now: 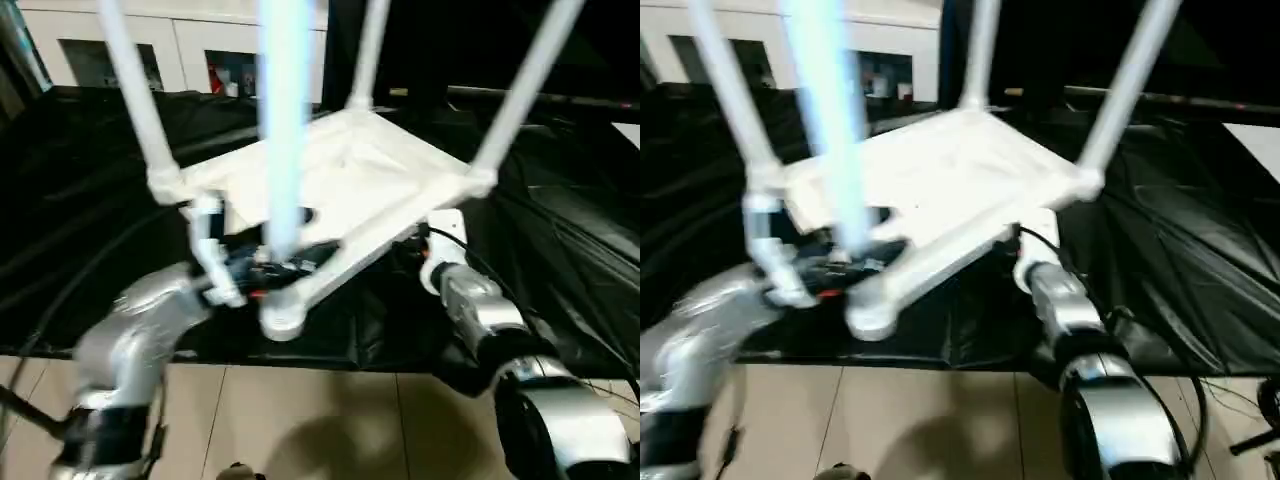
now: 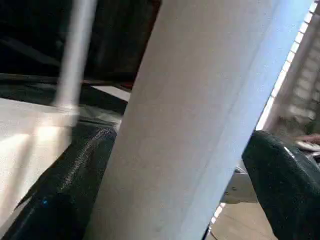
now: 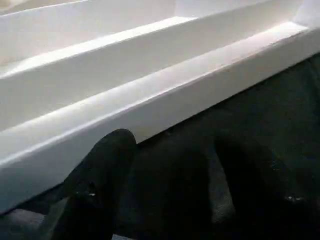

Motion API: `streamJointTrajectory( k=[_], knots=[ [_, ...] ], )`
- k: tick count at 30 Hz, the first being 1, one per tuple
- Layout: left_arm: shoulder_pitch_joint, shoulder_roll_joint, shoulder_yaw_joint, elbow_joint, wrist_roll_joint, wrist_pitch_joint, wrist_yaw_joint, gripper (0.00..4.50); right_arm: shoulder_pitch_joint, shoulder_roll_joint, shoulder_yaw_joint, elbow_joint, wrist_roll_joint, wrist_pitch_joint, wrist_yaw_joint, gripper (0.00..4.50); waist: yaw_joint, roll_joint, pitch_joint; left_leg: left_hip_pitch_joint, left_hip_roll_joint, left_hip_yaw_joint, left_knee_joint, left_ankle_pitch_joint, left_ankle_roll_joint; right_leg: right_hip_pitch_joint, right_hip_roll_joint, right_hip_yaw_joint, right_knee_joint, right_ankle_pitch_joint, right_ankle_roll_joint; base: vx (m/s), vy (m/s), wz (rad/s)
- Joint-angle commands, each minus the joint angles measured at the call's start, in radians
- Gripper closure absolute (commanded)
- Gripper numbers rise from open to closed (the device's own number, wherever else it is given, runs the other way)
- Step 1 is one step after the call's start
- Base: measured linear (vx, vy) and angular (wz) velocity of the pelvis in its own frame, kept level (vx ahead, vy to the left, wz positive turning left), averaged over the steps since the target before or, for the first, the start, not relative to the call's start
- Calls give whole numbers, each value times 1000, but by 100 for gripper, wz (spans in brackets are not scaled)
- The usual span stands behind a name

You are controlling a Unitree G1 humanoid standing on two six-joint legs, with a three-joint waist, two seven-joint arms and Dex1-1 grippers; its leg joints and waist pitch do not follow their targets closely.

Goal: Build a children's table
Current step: Rotate table base

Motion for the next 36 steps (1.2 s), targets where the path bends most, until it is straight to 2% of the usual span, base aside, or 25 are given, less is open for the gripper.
streamJointTrajectory(
  k=[1, 3, 4, 6, 8, 10, 16, 19, 23, 25, 26, 31, 36],
  knots=[
    [-53, -51, -93, 66, 60, -42, -6, 3, -42, 37, 31, 20, -12, -20, 28, 151, 2, 9, -72, 20, 29, -20, -75, -231, -44, 44, -71, 49, -79, -184, -165, 0, 0, 0],
    [-61, -58, -99, 78, 68, -52, -4, 3, -45, 39, 32, 23, -13, -21, 30, 151, -1, 6, -74, 22, 29, -19, -73, -218, -40, 45, -70, 49, -78, -153, -171, 0, 0, 0],
    [-87, -79, -119, 113, 84, -70, -6, 3, -55, 46, 36, 32, -15, -24, 46, 151, -5, 15, -76, 19, 27, -20, -72, -209, -37, 47, -68, 48, -76, -128, -179, 0, 0, 0],
    [-100, -89, -130, 131, 88, -76, -5, 3, -61, 51, 36, 38, -19, -28, 59, 151, -9, 12, -77, 19, 27, -19, -70, -203, -30, 48, -67, 48, -74, -98, -194, 0, 0, 0],
    [-118, -103, -142, 158, 95, -92, -6, 3, -70, 54, 41, 50, -31, -36, 73, 151, -14, 16, -80, 16, 27, -21, -68, -185, -20, 54, -68, 46, -69, -59, -214, 0, 0, 0],
    [-145, -124, -164, 205, 128, -131, -6, 3, -83, 60, 49, 65, -42, -47, 88, 151, -15, 17, -81, 19, 27, -19, -66, -182, -12, 52, -67, 46, -69, -40, -229, 0, 0, 0],
    [-172, -155, -171, 272, 161, -180, 0, 3, -91, 68, 53, 80, -47, -63, 120, 151, -17, 18, -79, 20, 30, -19, -67, -201, -4, 54, -68, 46, -71, -49, -249, 0, 0, 0],
    [-186, -164, -176, 314, 190, -222, 17, 3, -95, 68, 58, 89, -57, -69, 121, 151, -17, 19, -77, 23, 31, -18, -67, -214, -2, 51, -66, 46, -74, -64, -250, 0, 0, 0],
    [-222, -166, -172, 399, 245, -287, 69, 3, -105, 58, 36, 101, -52, -73, 105, 151, -18, 21, -79, 23, 31, -20, -67, -220, -7, 53, -69, 46, -73, -70, -248, 0, 0, 0],
    [-240, -179, -164, 432, 249, -310, 65, 3, -109, 53, 23, 104, -36, -73, 151, 151, -16, 21, -79, 23, 30, -20, -67, -214, -2, 52, -68, 46, -75, -64, -249, 0, 0, 0],
    [-240, -181, -164, 433, 249, -311, 63, 3, -109, 53, 22, 104, -36, -73, 155, 151, -15, 24, -80, 23, 31, -19, -66, -212, 0, 54, -68, 46, -74, -52, -254, 0, 0, 0],
    [-252, -208, -170, 446, 249, -329, 55, 3, -105, 58, 35, 103, -33, -68, 254, 151, -13, 23, -81, 19, 33, -18, -62, -184, 22, 57, -68, 43, -66, 7, -283, 0, 0, 0],
    [-268, -237, -177, 480, 245, -351, 37, 3, -102, 80, 50, 102, -36, -76, 327, 151, -13, 27, -80, 20, 35, -18, -63, -210, 18, 56, -69, 42, -71, -40, -284, 0, 0, 0]
  ],
)
